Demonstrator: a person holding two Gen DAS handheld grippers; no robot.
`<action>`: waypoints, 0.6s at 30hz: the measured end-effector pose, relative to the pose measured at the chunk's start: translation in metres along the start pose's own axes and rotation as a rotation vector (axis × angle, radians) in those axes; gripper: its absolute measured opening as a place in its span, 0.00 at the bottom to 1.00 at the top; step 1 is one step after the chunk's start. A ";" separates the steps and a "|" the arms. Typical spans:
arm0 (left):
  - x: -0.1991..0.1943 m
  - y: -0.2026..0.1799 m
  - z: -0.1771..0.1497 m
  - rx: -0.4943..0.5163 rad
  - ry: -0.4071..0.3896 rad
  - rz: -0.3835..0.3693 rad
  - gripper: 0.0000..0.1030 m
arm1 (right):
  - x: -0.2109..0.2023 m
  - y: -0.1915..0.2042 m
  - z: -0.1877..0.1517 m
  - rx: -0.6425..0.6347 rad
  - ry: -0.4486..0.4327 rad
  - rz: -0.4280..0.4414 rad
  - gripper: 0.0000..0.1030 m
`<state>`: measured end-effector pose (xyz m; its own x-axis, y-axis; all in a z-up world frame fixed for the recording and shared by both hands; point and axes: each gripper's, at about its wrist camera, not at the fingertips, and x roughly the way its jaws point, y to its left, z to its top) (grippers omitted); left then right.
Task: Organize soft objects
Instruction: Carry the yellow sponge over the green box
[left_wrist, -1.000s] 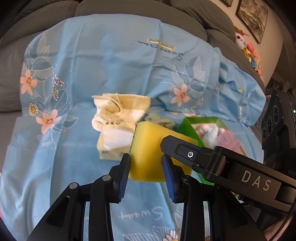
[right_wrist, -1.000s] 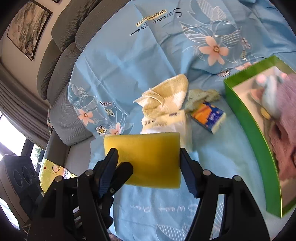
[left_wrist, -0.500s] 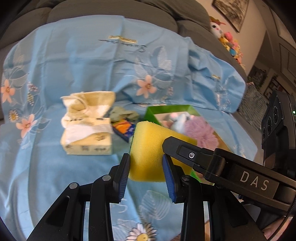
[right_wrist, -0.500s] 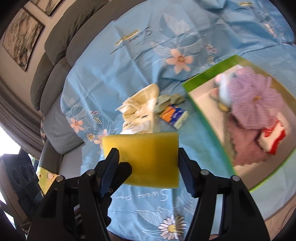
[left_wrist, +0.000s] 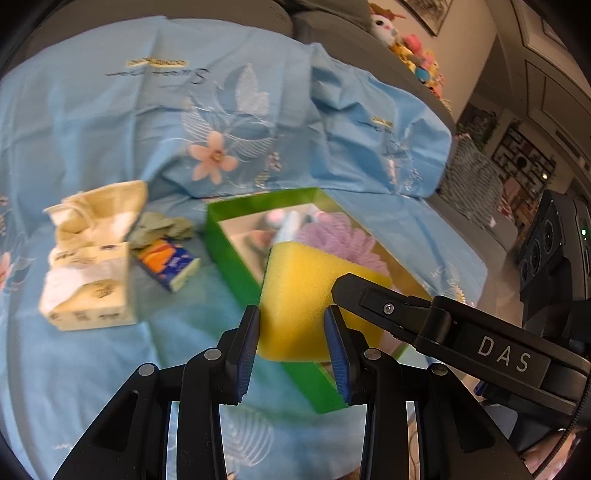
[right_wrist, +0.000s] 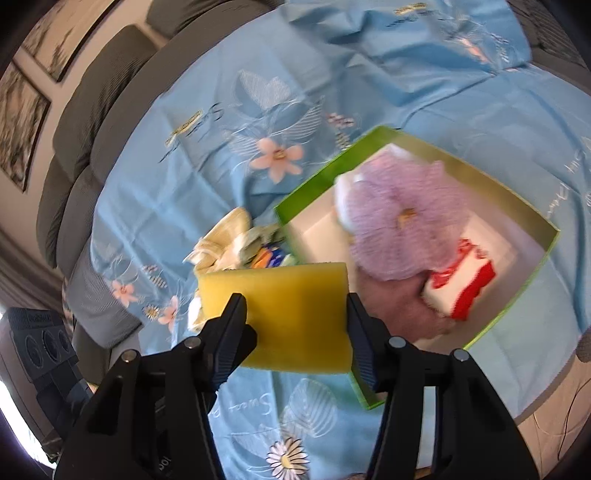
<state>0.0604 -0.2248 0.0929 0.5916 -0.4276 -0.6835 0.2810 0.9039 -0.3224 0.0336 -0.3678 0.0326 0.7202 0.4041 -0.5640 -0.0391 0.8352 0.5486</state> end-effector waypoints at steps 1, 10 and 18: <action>0.004 -0.002 0.001 0.004 0.006 -0.007 0.35 | -0.001 -0.005 0.002 0.010 -0.006 -0.004 0.51; 0.047 -0.014 0.011 0.040 0.065 -0.041 0.35 | 0.006 -0.045 0.013 0.110 -0.029 -0.042 0.51; 0.071 -0.011 0.017 0.026 0.107 -0.065 0.35 | 0.018 -0.061 0.022 0.139 -0.023 -0.075 0.51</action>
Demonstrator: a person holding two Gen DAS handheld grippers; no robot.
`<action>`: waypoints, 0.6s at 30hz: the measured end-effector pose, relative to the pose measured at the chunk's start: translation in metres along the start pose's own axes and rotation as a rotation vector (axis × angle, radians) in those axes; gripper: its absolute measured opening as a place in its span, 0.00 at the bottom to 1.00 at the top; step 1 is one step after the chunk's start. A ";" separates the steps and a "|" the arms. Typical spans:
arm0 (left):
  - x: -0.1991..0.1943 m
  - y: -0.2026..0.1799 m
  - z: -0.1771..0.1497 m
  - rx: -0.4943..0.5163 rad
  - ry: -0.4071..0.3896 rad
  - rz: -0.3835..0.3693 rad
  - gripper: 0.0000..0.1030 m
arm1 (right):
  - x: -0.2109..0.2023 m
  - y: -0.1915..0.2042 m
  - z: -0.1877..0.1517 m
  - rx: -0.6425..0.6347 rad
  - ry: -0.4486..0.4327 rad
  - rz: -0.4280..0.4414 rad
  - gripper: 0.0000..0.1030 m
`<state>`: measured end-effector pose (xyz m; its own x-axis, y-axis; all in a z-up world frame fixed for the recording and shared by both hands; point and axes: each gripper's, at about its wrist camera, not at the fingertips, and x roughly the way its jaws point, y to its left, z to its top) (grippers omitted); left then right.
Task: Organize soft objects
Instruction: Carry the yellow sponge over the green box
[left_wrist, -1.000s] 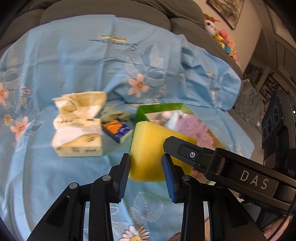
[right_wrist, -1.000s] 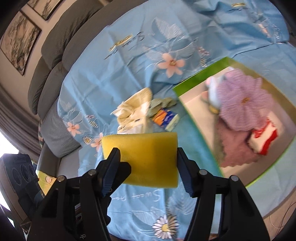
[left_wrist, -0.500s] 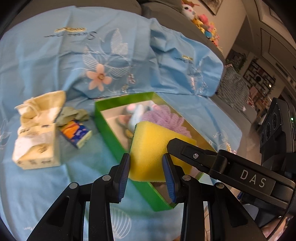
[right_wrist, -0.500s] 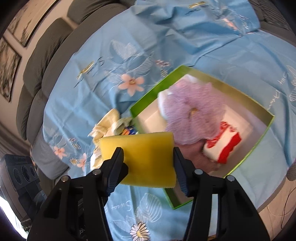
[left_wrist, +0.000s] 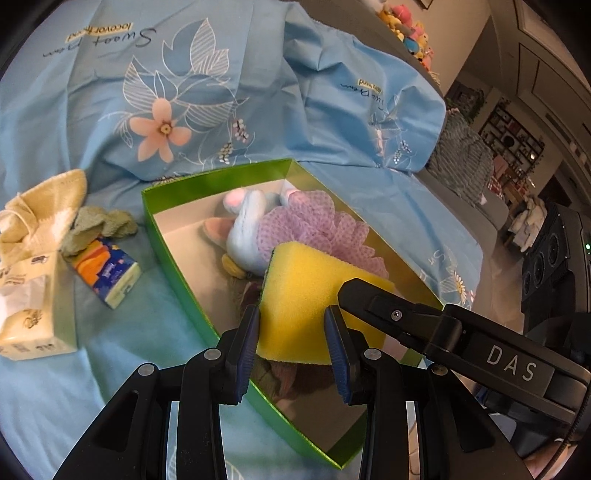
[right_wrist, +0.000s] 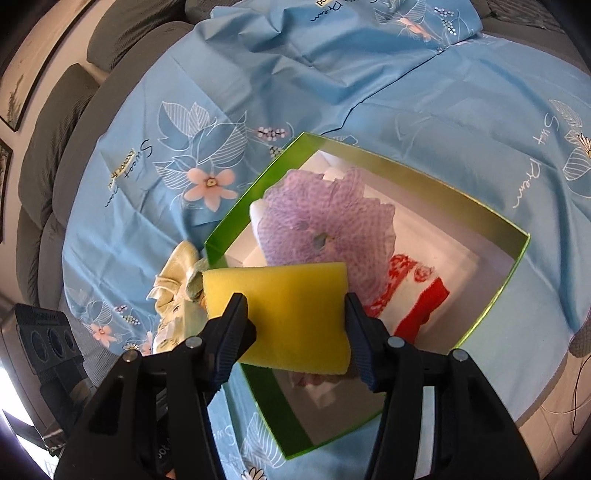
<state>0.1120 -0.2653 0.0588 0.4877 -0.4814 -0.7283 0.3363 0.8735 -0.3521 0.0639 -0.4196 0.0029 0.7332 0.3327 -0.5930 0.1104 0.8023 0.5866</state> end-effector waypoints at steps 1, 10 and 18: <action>0.003 0.000 0.000 -0.001 0.008 -0.001 0.35 | 0.002 -0.002 0.001 0.004 0.002 -0.004 0.51; -0.002 0.010 0.021 -0.039 -0.037 -0.002 0.35 | 0.008 0.001 0.021 -0.010 0.007 0.012 0.51; 0.005 0.027 0.052 -0.065 -0.065 0.055 0.35 | 0.029 0.034 0.052 -0.098 0.017 0.025 0.51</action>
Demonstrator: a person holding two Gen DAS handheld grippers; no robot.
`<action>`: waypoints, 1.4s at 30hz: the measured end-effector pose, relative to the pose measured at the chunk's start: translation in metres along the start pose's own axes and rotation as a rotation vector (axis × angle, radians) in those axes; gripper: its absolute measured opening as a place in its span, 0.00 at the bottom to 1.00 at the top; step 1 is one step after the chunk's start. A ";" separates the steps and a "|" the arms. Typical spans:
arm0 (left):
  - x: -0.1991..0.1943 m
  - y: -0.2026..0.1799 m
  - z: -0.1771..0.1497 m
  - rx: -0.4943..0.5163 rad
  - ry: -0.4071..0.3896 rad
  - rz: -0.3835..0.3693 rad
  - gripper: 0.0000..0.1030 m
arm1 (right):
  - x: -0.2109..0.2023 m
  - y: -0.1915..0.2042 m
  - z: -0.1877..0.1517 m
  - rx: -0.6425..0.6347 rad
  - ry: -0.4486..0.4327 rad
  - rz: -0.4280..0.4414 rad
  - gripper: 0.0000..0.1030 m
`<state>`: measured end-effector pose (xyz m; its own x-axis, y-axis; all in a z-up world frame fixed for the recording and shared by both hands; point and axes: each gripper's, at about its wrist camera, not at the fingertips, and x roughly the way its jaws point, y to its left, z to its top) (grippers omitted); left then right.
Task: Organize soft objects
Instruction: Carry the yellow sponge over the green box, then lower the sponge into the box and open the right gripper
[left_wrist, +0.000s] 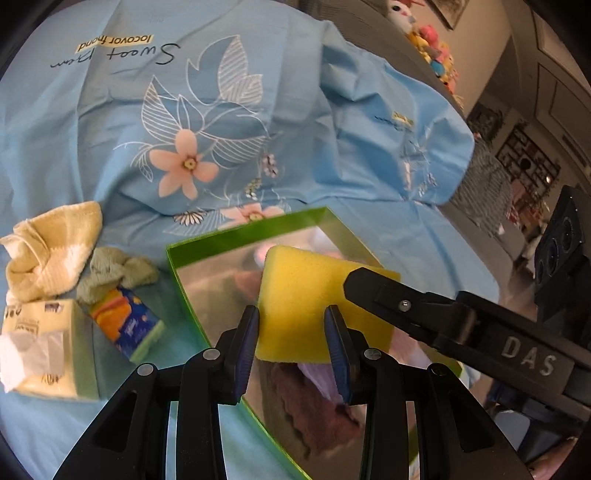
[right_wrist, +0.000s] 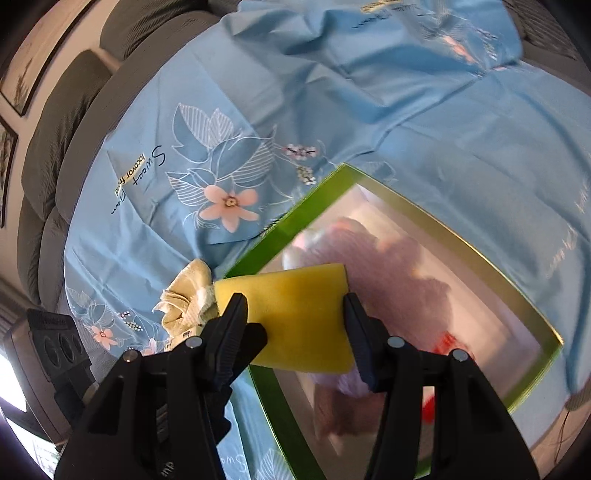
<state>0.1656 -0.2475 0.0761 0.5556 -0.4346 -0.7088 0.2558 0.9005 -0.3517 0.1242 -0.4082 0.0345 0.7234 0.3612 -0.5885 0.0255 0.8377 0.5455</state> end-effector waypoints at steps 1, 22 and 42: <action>0.005 0.002 0.004 -0.003 0.007 0.006 0.35 | 0.005 0.003 0.004 -0.015 0.002 -0.009 0.51; 0.002 0.023 0.003 -0.008 0.022 0.084 0.35 | 0.050 -0.005 0.015 -0.002 0.054 -0.051 0.58; -0.100 0.107 -0.012 -0.137 -0.120 0.181 0.63 | 0.010 0.091 -0.004 -0.163 -0.026 -0.004 0.89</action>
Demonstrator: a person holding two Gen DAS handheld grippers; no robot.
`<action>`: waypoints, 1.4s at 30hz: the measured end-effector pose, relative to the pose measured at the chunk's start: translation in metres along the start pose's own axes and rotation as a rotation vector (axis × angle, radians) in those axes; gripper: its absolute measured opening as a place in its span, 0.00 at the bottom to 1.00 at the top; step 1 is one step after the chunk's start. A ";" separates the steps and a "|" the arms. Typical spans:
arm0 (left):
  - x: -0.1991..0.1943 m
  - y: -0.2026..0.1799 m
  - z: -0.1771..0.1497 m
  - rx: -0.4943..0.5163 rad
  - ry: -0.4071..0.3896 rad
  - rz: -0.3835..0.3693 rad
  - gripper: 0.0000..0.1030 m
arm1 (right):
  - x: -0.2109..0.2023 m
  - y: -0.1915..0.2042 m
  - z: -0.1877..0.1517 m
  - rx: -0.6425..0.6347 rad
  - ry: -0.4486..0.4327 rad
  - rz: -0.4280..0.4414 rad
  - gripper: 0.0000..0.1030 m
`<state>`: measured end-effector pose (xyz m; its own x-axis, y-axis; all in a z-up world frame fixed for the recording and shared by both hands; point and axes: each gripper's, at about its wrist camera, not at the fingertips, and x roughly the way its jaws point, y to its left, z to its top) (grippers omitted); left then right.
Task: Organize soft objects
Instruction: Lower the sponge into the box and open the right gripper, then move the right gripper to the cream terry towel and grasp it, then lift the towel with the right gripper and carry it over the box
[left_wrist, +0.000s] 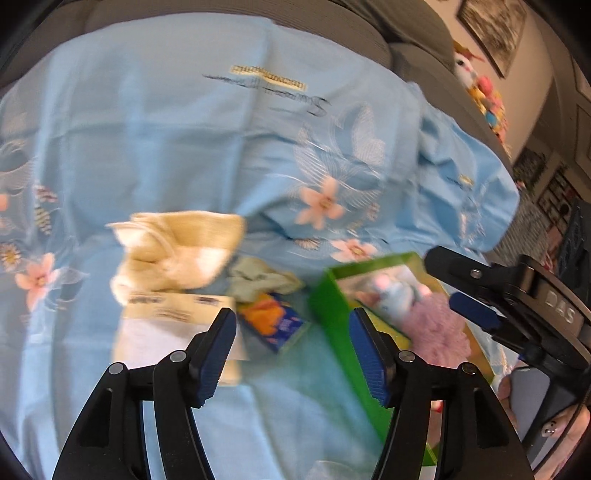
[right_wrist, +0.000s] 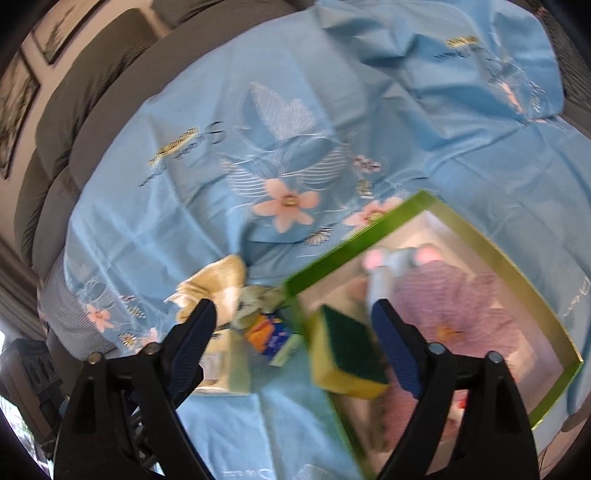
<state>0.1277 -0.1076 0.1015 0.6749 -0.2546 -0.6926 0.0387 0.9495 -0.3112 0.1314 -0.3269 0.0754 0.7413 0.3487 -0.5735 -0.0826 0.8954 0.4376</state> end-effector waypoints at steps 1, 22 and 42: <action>-0.004 0.010 0.002 -0.013 -0.008 0.015 0.65 | 0.000 0.008 -0.001 -0.012 -0.001 0.012 0.90; 0.086 0.179 0.023 -0.302 0.080 0.101 0.69 | 0.206 0.127 0.011 -0.195 0.316 0.069 0.98; 0.135 0.182 0.011 -0.278 0.167 0.064 0.25 | 0.297 0.151 -0.031 -0.283 0.569 0.202 0.32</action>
<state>0.2336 0.0328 -0.0413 0.5382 -0.2446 -0.8065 -0.2175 0.8842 -0.4134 0.3187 -0.0791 -0.0506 0.2320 0.5391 -0.8097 -0.4121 0.8084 0.4202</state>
